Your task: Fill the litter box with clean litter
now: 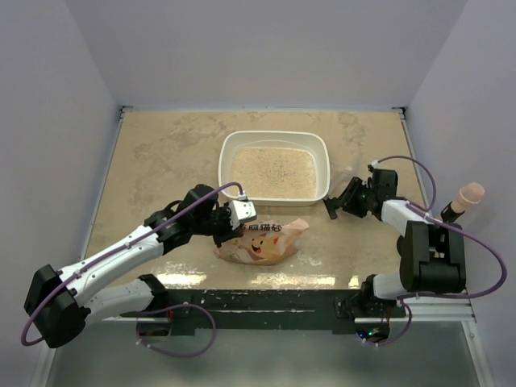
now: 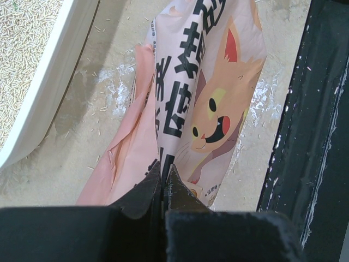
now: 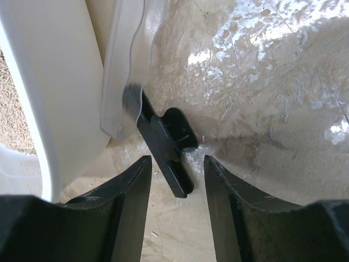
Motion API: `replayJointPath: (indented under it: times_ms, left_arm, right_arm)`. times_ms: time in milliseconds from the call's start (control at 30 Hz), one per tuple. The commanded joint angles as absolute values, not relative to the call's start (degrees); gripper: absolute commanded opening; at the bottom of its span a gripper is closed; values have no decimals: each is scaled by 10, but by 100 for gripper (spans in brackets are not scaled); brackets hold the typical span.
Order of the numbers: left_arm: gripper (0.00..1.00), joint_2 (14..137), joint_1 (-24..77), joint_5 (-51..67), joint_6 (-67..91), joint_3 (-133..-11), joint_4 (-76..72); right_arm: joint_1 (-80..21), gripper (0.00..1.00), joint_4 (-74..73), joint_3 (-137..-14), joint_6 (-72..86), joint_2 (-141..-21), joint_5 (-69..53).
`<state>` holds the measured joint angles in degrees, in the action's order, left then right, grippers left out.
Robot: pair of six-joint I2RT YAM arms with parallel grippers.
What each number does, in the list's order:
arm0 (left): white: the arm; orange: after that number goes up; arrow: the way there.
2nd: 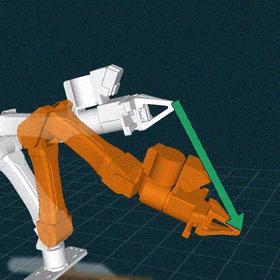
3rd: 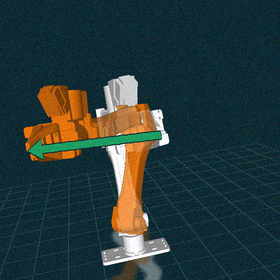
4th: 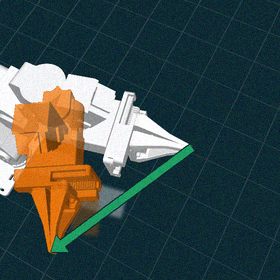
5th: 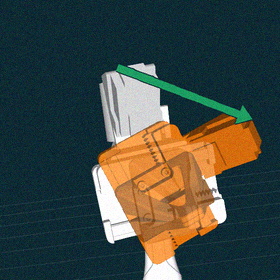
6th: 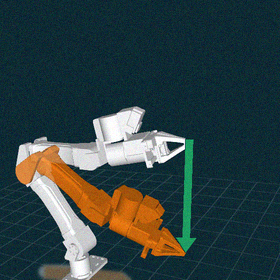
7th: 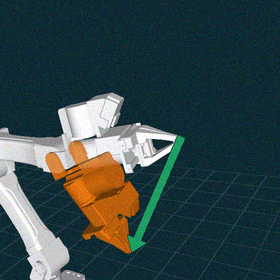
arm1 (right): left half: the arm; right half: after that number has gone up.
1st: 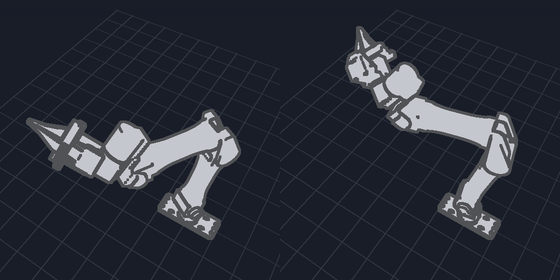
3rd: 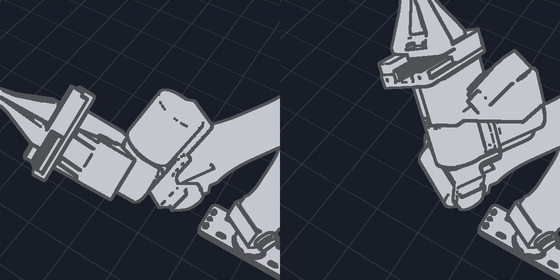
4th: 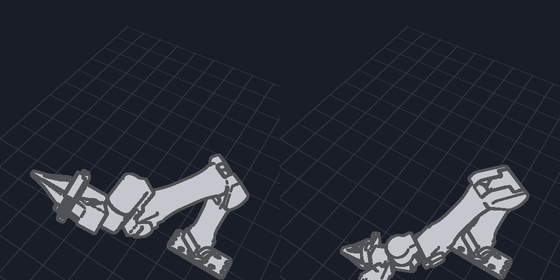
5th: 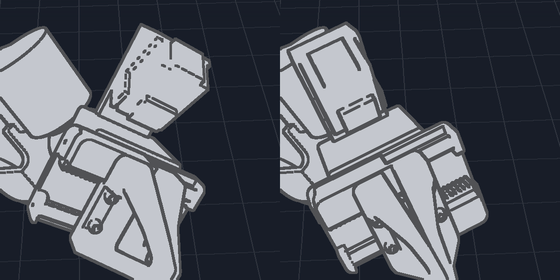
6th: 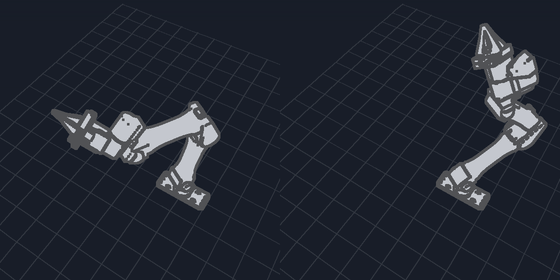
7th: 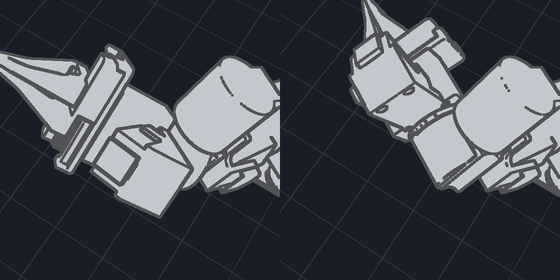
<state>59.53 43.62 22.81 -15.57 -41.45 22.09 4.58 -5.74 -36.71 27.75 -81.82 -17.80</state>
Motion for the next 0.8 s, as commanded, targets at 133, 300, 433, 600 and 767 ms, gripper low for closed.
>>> replayJointPath:
  times_ms: [133,300,433,600,767]
  left_arm:
    - [0,579,439,279,-144,-432,135]
    - [0,582,439,279,-145,-432,135]
    - [0,585,439,277,-144,-432,135]
    - [0,585,439,278,-144,-432,135]
    - [0,586,439,280,-145,-432,135]
  right_arm:
    - [47,44,33,-361,262,-856,-220]
    - [47,36,64,-359,264,-881,-241]
    - [47,33,80,-356,262,-892,-247]
    - [48,32,73,-357,258,-883,-246]
    - [48,33,51,-365,249,-854,-224]
